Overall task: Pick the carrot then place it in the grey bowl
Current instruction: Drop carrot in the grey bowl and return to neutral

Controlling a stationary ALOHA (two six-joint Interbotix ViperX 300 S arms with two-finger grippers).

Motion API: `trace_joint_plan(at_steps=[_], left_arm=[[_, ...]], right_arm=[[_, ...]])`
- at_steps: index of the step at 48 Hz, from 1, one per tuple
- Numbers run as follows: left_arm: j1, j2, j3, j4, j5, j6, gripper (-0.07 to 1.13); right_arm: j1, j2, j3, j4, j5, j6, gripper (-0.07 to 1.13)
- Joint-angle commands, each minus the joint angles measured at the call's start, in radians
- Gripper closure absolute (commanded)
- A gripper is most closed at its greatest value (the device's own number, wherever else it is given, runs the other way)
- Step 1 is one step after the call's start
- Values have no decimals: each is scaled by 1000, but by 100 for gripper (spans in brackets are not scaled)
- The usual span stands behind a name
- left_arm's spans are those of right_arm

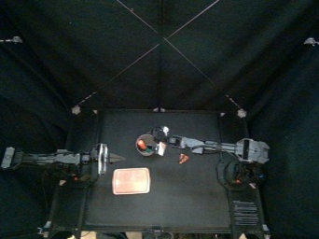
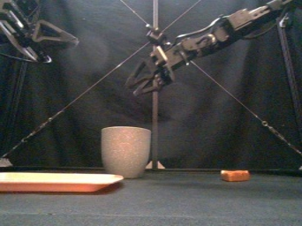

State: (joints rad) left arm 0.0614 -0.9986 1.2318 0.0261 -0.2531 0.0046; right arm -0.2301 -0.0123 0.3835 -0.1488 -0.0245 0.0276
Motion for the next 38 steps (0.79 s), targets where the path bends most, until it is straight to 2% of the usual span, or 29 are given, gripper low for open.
trace_joint_plan(at_steps=[1, 14, 21, 29, 38], left_arm=[[2, -2, -15, 2, -5, 2, 108], [0, -11, -14, 29, -2, 0, 108], [0, -15, -14, 38, 5, 2, 108], [0, -17, -14, 49, 5, 2, 108], [2, -25, -15, 66, 3, 2, 108]], right_arm=[[78, -166, 94, -15, -49, -2, 2], [245, -428, 388, -18, -121, 0, 2], [308, -549, 480, -17, -175, 0, 2], [350, -693, 569, -14, -238, 0, 2], [348, -828, 647, -12, -279, 0, 2]])
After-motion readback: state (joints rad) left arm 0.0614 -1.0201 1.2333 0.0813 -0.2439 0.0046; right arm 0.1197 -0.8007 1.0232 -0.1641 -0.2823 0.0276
